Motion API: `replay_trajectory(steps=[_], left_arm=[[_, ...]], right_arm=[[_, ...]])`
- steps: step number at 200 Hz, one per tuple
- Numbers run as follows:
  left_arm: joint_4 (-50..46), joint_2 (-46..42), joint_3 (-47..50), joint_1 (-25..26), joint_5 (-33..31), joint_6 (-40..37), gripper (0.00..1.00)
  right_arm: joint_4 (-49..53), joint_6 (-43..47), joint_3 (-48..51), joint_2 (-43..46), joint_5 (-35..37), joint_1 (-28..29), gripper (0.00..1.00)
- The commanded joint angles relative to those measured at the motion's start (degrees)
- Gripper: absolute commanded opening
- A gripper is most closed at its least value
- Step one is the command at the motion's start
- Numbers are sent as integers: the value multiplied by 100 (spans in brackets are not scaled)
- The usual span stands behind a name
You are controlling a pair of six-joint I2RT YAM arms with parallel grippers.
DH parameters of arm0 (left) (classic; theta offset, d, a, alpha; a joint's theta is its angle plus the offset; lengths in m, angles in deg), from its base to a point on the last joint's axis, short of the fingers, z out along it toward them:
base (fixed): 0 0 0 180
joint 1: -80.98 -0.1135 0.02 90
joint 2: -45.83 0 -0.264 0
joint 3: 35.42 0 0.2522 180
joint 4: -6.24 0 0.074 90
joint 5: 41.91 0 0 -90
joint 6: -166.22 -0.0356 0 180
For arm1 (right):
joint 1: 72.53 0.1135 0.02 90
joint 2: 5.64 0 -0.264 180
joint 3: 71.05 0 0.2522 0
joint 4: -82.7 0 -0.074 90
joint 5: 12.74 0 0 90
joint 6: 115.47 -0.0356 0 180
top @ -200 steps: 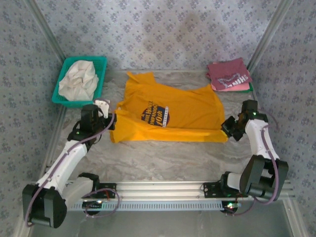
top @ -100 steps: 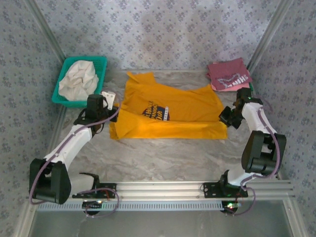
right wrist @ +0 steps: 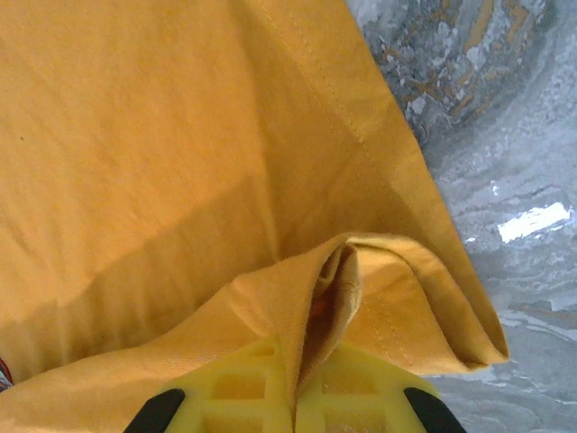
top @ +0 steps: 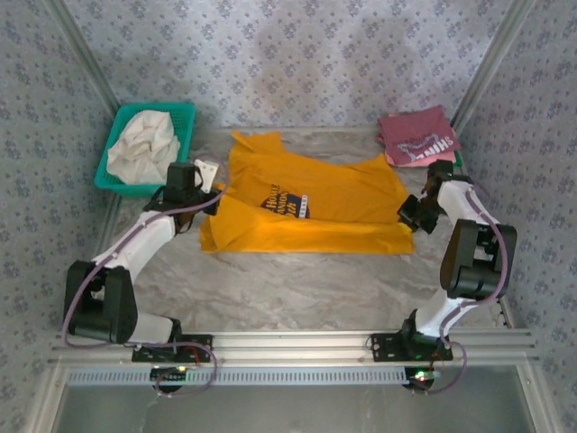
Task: Fold and stack the t-shirts
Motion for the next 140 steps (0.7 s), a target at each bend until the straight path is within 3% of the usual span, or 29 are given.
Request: replay_trajectory(steps=[1, 21, 36, 42, 53, 63, 67, 95, 104, 118, 140], left_arm=[[92, 263, -433, -34, -119, -358, 0], [-24, 596, -777, -32, -184, -513, 0], [-82, 841, -1025, -32, -224, -619, 1], [-93, 929, -1116, -32, -305, -615, 13], [-134, 1074, -1291, -32, -444, -584, 49], [-226, 1132, -1454, -28, -518, -577, 72], [-234, 1127, -1505, -19, -602, -551, 76], [-145, 641, -1396, 7, -762, -235, 77], [-207, 414, -1304, 29, -854, -8, 81], [-533, 107, -1194, 35, -1049, 456, 80], [-896, -330, -748, 153, -715, 1078, 69]], right_arm=[[-97, 10, -335, -128, 85, 31, 0], [-156, -15, -457, -260, 112, 58, 1], [-171, -69, -593, -390, 123, 72, 13], [-161, -81, -650, -453, 115, 77, 23], [-35, -77, -827, -570, 76, 81, 42], [47, -75, -957, -622, 34, 81, 47], [77, -89, -1003, -618, 33, 85, 47], [81, -74, -1147, -222, 129, 174, 51], [13, 11, -1108, 10, 88, 257, 51], [-276, 120, -826, 478, 29, 458, 49], [-527, -47, -176, 967, -271, 624, 39]])
